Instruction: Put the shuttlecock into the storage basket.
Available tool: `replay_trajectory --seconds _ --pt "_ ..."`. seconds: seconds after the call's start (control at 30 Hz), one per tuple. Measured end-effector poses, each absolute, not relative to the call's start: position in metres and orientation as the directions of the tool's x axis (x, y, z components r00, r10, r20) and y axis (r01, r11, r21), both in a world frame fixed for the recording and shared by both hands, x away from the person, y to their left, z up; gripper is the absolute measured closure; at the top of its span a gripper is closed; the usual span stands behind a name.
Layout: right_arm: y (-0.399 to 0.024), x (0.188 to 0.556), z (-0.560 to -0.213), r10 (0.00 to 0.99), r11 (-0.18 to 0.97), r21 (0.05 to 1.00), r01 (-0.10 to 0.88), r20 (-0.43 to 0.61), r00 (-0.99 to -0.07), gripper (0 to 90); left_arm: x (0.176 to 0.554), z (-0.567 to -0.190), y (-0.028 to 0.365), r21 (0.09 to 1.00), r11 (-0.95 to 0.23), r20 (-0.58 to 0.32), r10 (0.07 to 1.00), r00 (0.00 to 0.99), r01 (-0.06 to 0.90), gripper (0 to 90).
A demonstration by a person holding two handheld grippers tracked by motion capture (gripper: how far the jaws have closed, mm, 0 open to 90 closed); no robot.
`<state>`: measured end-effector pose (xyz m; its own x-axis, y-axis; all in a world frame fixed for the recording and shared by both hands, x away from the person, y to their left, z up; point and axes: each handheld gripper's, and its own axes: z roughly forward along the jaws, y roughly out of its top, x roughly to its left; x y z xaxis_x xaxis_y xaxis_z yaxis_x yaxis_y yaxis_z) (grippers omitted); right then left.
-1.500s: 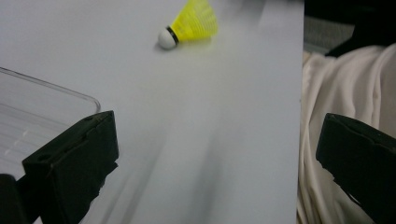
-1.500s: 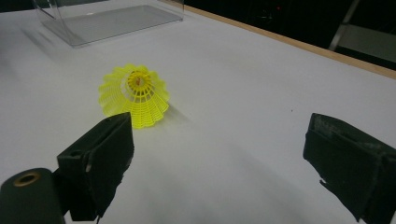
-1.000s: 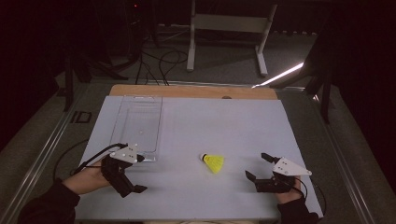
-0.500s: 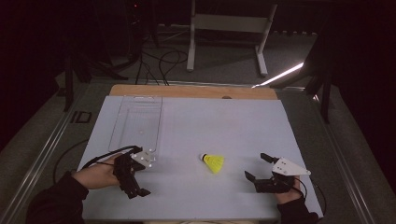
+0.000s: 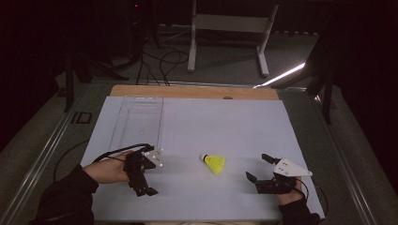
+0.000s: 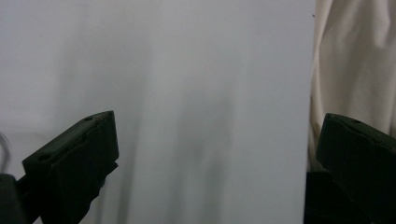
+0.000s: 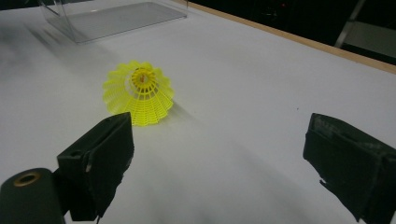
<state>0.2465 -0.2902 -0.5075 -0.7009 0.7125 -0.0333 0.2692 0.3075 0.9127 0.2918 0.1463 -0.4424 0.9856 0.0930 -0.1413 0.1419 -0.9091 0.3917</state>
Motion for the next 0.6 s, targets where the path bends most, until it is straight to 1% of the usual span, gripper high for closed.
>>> replay_trajectory --seconds 0.03,0.13,0.17,0.27,0.37,0.5,0.6 --pt "-0.29 0.246 -0.507 0.713 0.307 0.913 0.27 -0.033 -0.7 8.6 0.293 -0.441 0.142 0.408 -0.905 -0.146 0.069 0.987 0.123 0.0" --pt "-0.29 0.246 -0.508 0.713 0.307 0.913 0.27 -0.033 -0.7 8.6 0.295 -0.441 0.137 0.424 -0.899 -0.149 0.046 0.988 0.106 0.1" --pt "-0.29 0.247 -0.508 0.713 0.306 0.913 0.27 -0.032 -0.701 8.6 0.297 -0.439 0.133 0.436 -0.896 -0.15 0.021 0.988 0.085 0.1" --pt "-0.29 0.247 -0.508 0.712 0.307 0.913 0.269 -0.033 -0.701 8.6 0.299 -0.438 0.128 0.452 -0.889 -0.154 -0.002 0.988 0.068 0.1" --pt "-0.291 0.246 -0.507 0.712 0.306 0.913 0.269 -0.032 -0.701 8.6 0.304 -0.435 0.123 0.476 -0.879 -0.139 -0.029 0.99 0.041 0.1" --pt "-0.291 0.246 -0.507 0.71 0.306 0.913 0.268 -0.031 -0.704 8.6 0.309 -0.433 0.112 0.53 -0.848 -0.118 -0.072 0.99 0.001 0.1" --pt "-0.291 0.246 -0.507 0.71 0.306 0.914 0.268 -0.031 -0.704 8.6 0.312 -0.432 0.108 0.542 -0.84 -0.11 -0.086 0.99 -0.013 0.1"
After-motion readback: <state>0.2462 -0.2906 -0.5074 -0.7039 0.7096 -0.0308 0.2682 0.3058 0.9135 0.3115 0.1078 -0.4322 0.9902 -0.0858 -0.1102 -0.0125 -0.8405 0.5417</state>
